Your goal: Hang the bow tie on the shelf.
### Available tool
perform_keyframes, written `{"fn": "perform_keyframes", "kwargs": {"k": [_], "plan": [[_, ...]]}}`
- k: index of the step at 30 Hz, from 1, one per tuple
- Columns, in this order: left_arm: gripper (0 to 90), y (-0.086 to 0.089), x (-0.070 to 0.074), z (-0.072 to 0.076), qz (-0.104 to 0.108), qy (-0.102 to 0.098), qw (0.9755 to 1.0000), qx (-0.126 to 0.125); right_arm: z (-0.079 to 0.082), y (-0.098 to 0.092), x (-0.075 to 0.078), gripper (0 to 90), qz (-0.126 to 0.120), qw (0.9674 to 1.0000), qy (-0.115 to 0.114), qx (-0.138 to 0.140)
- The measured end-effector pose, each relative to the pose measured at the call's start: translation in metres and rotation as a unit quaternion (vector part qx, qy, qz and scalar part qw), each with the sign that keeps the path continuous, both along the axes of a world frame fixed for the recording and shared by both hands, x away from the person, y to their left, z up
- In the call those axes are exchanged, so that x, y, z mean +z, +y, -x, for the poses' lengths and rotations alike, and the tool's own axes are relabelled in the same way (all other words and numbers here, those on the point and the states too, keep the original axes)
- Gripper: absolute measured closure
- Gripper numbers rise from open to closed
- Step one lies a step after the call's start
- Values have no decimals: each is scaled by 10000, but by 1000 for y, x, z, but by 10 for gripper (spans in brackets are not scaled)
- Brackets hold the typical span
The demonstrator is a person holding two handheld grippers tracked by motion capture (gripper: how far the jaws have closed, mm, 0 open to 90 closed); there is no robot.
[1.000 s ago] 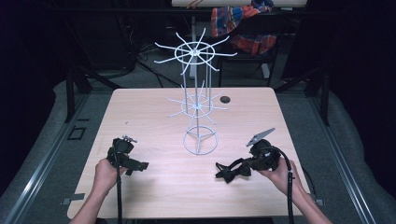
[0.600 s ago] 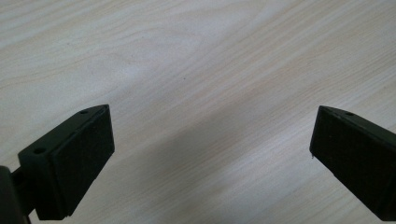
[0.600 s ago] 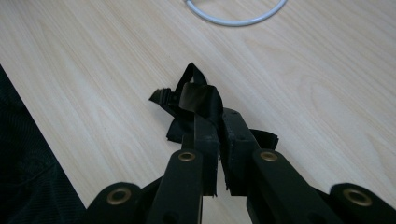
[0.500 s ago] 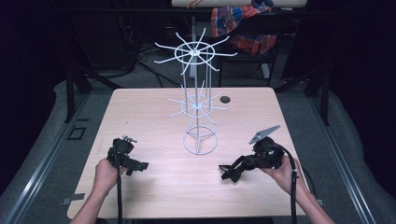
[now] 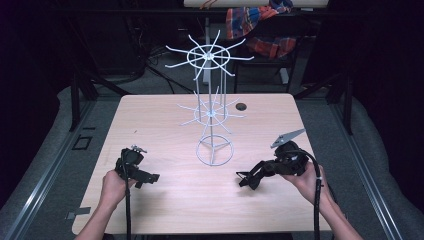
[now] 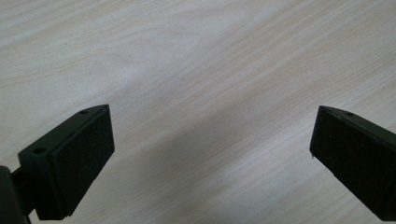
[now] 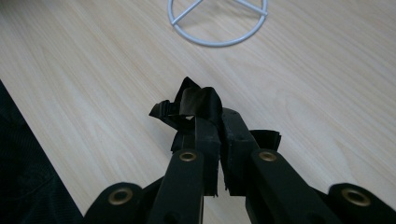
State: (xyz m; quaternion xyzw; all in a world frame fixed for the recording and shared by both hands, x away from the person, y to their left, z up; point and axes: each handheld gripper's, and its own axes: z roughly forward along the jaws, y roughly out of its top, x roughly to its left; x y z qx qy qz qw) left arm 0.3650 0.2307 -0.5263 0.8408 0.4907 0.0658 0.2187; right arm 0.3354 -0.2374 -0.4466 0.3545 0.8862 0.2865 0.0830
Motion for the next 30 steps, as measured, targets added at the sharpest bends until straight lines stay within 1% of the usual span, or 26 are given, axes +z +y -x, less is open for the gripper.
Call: {"fn": "perform_keyframes", "kwargs": {"k": [4,13,19,25,30], "plan": [[1,-1,0,0,5,-4,10000,-40,-5,1,4,870,-9,10000,-35,-14],[1,-1,0,0,5,8,10000,-38,-11,4,12,871,-32,9999,-119,-39],[1,-1,-1,-1,12,-4,10000,-25,-17,7,19,872,-109,9997,-194,-63],[1,-2,0,-1,15,-4,10000,-28,-21,7,24,872,-124,9996,-238,-68],[1,-2,0,-1,13,11,10000,-44,-25,10,29,873,-206,9993,-301,-73]]}}
